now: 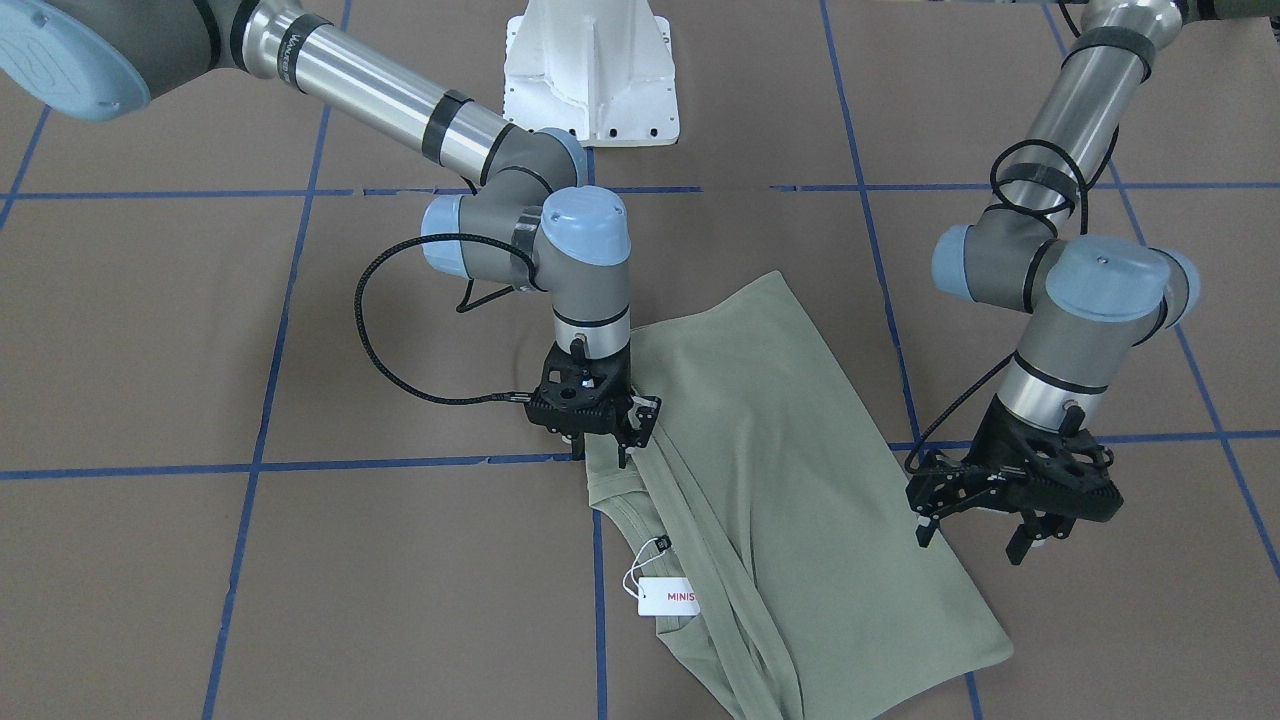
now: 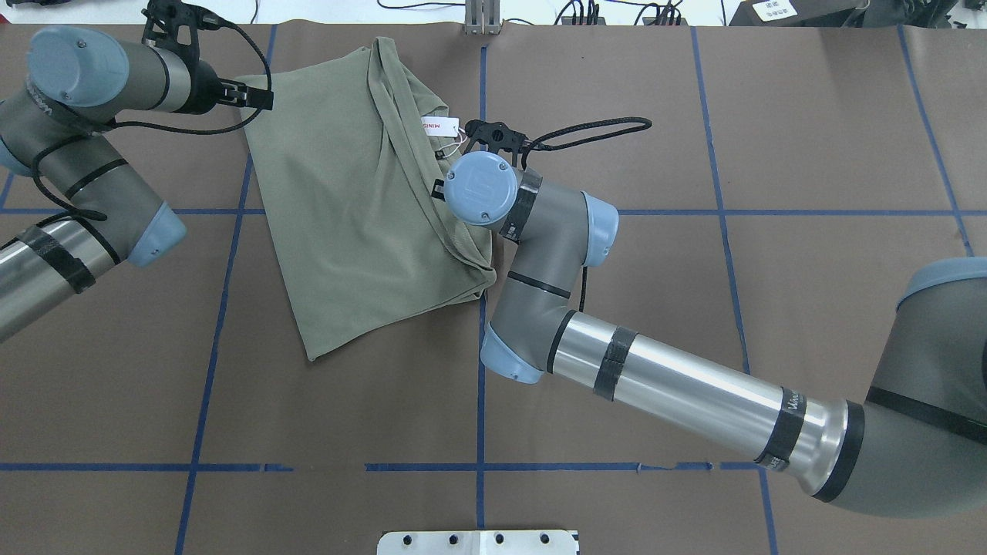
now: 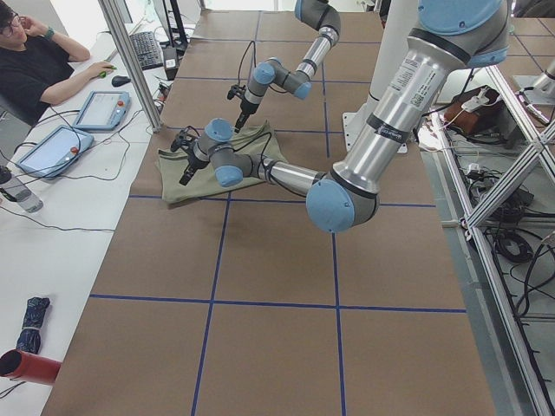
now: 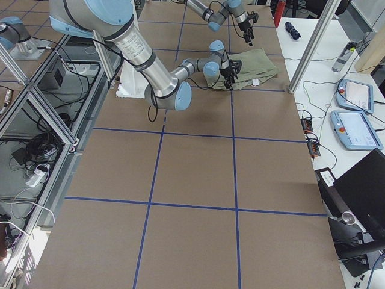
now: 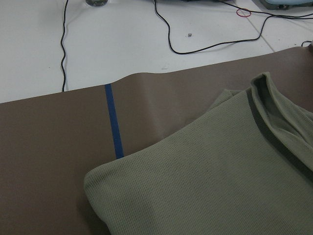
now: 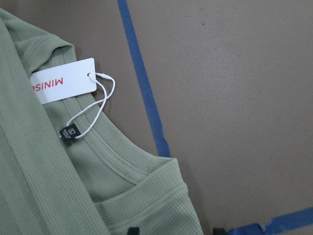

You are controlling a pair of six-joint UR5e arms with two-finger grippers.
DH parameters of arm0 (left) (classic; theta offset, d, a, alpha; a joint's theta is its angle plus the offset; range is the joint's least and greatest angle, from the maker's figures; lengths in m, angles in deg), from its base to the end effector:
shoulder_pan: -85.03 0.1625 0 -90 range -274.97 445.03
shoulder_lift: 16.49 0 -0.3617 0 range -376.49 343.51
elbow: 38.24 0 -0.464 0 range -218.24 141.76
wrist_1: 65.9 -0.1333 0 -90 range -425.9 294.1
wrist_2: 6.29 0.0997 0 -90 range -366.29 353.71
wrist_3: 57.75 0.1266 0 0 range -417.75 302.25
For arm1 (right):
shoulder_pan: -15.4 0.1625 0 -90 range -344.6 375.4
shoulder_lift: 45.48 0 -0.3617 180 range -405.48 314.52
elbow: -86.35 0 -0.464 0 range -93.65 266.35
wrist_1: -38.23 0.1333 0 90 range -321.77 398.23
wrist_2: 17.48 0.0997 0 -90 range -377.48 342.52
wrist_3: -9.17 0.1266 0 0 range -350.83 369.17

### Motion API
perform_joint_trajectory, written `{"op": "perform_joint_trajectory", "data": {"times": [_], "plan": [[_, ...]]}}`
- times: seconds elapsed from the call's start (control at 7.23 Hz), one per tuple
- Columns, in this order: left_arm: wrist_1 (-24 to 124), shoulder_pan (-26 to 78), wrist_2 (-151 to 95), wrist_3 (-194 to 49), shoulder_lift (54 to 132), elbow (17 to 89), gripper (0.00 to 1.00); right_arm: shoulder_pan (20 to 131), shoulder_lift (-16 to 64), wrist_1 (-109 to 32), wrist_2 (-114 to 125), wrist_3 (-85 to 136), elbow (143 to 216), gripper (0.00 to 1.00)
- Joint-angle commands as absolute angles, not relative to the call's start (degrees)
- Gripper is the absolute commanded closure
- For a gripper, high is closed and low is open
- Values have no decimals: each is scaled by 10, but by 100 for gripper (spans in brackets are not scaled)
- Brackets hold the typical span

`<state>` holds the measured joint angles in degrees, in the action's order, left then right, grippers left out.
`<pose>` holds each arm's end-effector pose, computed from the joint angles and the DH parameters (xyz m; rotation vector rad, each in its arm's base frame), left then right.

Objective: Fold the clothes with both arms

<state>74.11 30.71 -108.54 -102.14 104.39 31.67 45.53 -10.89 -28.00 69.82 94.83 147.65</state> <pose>0.3790 -0.7103 0.3594 0.6845 0.8274 -0.0237 -0.6854 -0.5588 0.1628 0.3057 -0.8356 0.4411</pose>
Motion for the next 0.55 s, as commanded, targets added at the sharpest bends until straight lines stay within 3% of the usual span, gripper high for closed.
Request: {"op": "perform_joint_trajectory", "data": {"times": [0.0, 0.28, 0.42], "plan": [[741, 307, -1085, -1021, 1040, 316, 0, 454, -109, -281, 698, 938, 1476, 46], [742, 308, -1086, -1021, 1040, 316, 0, 454, -109, -283, 698, 929, 1476, 64], [742, 308, -1085, -1021, 1040, 317, 0, 454, -109, -283, 698, 928, 1476, 94]]}}
